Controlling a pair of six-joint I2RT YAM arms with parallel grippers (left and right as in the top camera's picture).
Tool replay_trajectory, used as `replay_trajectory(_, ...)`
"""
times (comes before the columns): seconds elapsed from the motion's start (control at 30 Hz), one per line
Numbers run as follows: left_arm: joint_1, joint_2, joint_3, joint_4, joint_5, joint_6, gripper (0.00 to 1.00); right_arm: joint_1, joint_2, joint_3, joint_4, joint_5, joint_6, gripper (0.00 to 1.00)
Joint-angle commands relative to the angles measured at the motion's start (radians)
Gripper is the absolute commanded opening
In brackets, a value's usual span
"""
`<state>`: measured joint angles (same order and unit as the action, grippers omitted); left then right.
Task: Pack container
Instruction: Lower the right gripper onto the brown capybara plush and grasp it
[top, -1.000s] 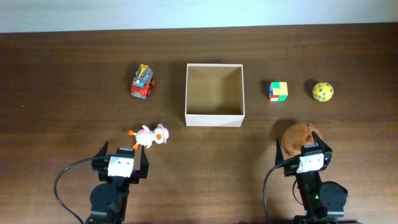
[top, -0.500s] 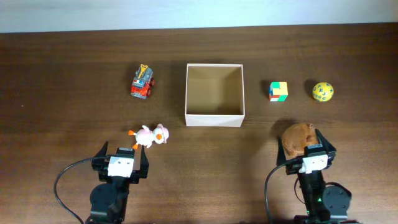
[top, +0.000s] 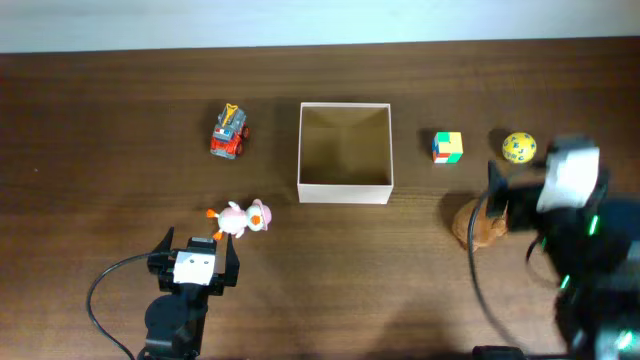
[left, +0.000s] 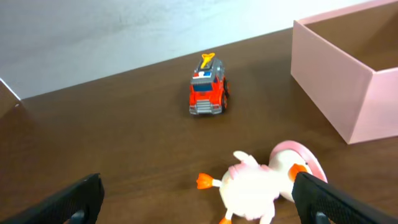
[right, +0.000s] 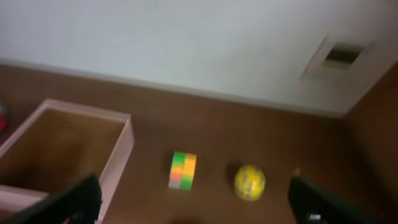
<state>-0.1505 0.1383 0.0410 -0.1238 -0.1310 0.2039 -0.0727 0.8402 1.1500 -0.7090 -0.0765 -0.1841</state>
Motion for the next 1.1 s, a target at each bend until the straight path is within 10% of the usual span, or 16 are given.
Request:
replay_trajectory(0.0,-0.003,-0.009,-0.009,0.003,0.011,-0.013,0.99,-0.007,0.205,0.253,-0.133,-0.081,0.009,0.99)
replay_trajectory(0.37,-0.003,-0.009,-0.008,0.004,0.011,-0.013,0.99,-0.007,0.589,0.506,-0.470,-0.145,0.009,0.96)
replay_trajectory(0.57,-0.003,-0.009,-0.008,0.004,0.011,-0.012,0.99,-0.007,0.700,0.506,-0.501,-0.106,0.104,0.42)
replay_trajectory(1.07,-0.003,-0.009,-0.009,0.004,0.011,-0.013,0.99,-0.007,0.769,0.431,-0.656,0.168,0.517,0.68)
